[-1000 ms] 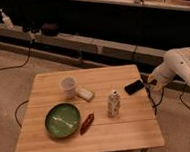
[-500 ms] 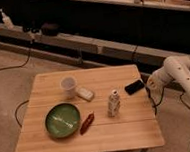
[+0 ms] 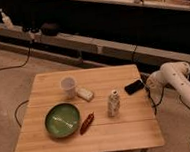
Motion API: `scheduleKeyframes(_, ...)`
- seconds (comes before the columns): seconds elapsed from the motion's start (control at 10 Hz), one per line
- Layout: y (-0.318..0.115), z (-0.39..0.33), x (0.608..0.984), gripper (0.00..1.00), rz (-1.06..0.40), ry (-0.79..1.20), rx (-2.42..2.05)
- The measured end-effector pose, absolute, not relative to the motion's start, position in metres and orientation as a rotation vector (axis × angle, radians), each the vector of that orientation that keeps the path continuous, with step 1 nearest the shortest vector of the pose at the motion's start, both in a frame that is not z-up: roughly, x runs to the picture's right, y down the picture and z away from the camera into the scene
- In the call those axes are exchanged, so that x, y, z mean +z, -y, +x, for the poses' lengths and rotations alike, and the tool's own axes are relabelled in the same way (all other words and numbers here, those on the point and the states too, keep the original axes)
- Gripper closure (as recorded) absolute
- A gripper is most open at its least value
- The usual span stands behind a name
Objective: Push the eraser across the table
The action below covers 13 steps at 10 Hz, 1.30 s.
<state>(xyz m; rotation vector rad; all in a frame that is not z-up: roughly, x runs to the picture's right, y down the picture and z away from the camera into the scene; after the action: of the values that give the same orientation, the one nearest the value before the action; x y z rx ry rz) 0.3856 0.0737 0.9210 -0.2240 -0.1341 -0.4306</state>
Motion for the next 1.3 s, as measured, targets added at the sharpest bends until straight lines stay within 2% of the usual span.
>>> scheduleKeyframes(0.7,-0.062,0.391,0.94,1.0,-0.169,0.074,-0.546)
scheduleKeyframes(1.3,-0.041,0.401,0.956,1.0,-0.11,-0.002,-0.454)
